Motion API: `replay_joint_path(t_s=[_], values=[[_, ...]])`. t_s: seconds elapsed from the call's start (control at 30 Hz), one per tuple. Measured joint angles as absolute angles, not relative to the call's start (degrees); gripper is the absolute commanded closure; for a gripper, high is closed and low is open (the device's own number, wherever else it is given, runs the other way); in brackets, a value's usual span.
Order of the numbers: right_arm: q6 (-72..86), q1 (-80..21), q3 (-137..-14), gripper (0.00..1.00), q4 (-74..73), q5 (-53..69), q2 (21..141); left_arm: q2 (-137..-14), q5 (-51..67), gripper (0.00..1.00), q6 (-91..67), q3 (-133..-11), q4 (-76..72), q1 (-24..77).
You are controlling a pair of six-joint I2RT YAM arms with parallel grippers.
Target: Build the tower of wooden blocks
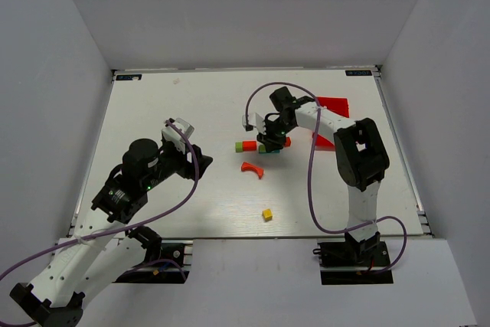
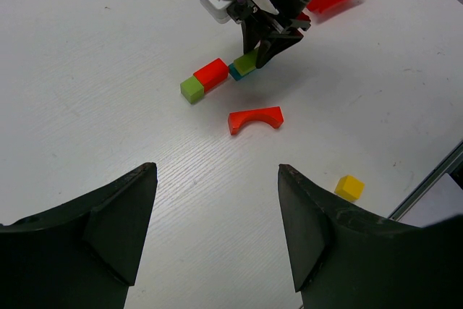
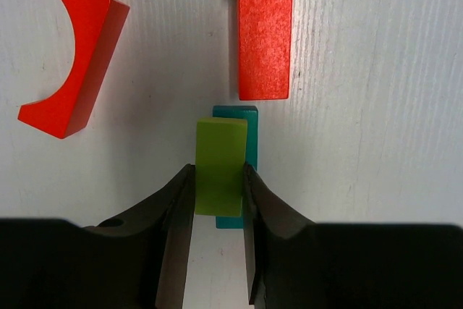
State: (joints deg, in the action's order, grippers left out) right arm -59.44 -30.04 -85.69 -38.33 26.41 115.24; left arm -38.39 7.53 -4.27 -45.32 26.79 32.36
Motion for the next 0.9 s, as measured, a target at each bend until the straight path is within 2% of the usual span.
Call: replay_joint_path(t_s=[0.4,0.53,0.7,0.9], values=[[-59.6,-30.2,-84.8,0.88,-36.0,24.9,115.2,-38.4,7.5,0.22,-4.3,-45.3,26.8,32.4],[-59.6,-30.2,-84.5,0.79,-35.9,24.5,115.2,-38.4,7.5,0.22,-4.3,-45.3,26.8,32.4],[-59.5,-30.2,-84.5,0.45,-35.5,24.2,115.2,-38.4,7.5,0.22,-4.3,-45.3,26.8,32.4],[-59.2,-30.4,-83.9,0.24,-34.2,24.1,115.2,-38.4,7.5,0.22,-4.3,-45.3,26.8,32.4]])
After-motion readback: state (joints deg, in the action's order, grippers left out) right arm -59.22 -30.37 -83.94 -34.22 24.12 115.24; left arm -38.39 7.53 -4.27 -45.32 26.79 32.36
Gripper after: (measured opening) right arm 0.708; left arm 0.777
